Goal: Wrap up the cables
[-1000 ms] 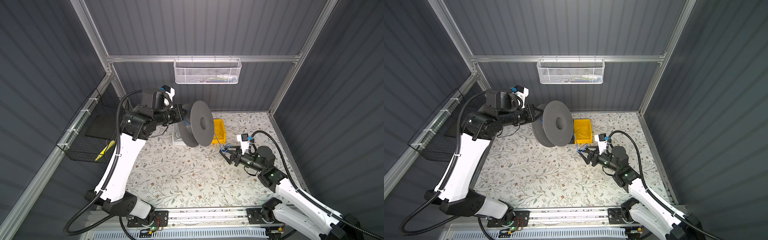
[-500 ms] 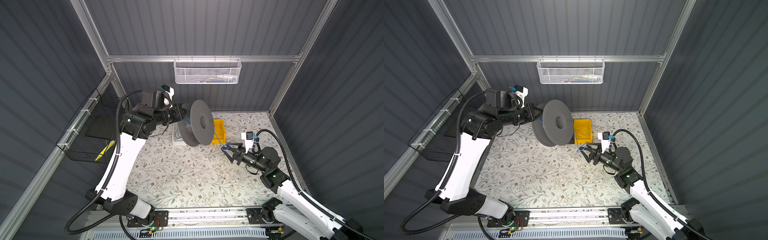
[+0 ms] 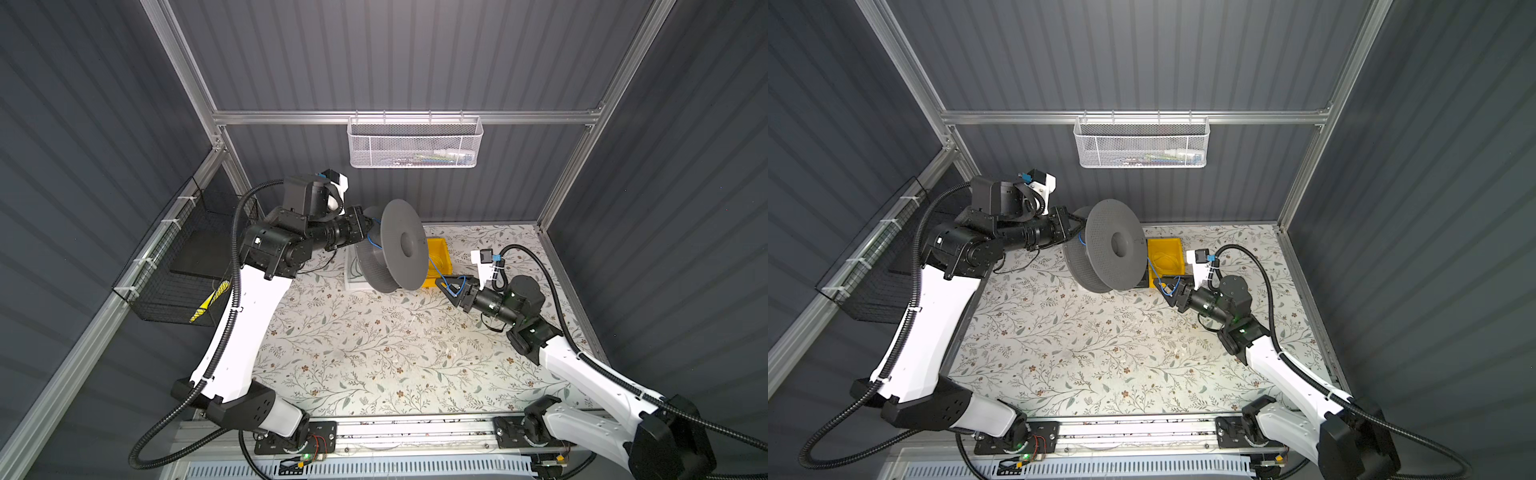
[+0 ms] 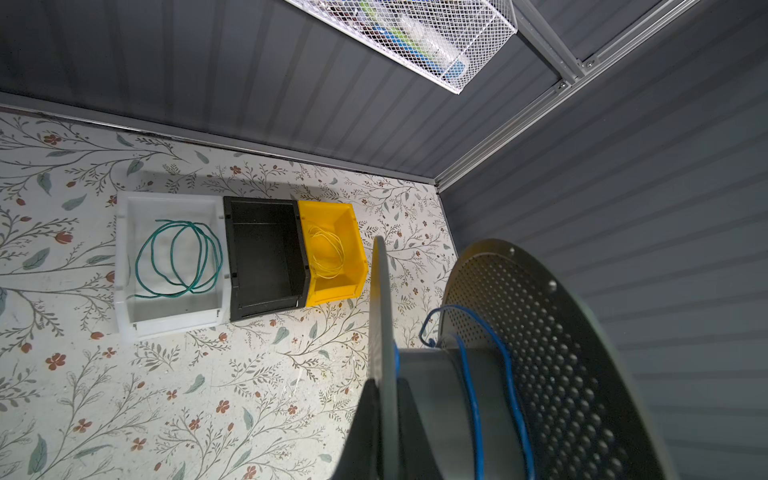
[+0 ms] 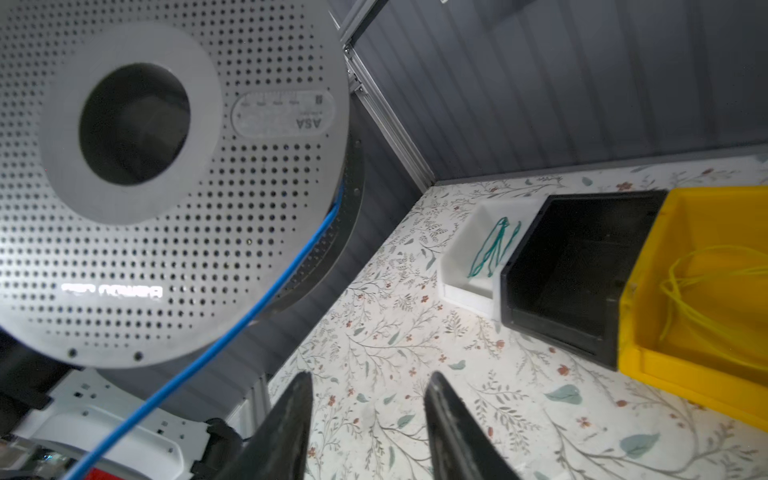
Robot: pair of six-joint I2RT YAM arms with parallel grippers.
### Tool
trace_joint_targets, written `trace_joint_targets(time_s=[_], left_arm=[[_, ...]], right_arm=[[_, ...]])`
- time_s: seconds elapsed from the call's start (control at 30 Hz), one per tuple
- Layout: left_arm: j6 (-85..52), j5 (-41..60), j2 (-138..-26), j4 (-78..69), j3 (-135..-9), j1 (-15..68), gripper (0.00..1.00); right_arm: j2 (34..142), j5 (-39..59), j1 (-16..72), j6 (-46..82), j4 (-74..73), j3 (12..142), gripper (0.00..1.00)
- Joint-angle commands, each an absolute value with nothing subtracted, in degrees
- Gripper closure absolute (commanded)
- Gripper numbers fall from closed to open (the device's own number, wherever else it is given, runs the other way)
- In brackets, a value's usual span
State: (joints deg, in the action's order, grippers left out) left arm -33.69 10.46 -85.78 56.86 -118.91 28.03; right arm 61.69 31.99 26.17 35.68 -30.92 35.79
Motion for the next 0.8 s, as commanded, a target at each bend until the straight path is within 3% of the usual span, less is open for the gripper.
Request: trace_joint_targets(time_s=[0.0, 0.2, 0.53, 0.77], left_arm=[[-34.32, 11.36, -85.17, 53.96, -121.26, 27.85, 1.00], [-34.28, 9.91, -84.41, 53.66, -121.01, 27.86, 1.00], [-37.45, 5.12, -82.77, 50.86, -118.62, 27.82, 1.00], [-41.69, -5.67, -80.35, 46.86, -114.44, 27.82, 1.00]], right_arm=[[61.83, 32.66, 26.07, 36.29, -33.57, 36.99, 0.75], [59.10, 30.76, 26.01, 35.25, -26.91, 36.56, 1.00], [53.49, 27.85, 26.10, 24.98, 8.16, 41.05, 1.00], [53.63, 32.51, 31.32, 23.09, 26.85, 44.91, 1.00]])
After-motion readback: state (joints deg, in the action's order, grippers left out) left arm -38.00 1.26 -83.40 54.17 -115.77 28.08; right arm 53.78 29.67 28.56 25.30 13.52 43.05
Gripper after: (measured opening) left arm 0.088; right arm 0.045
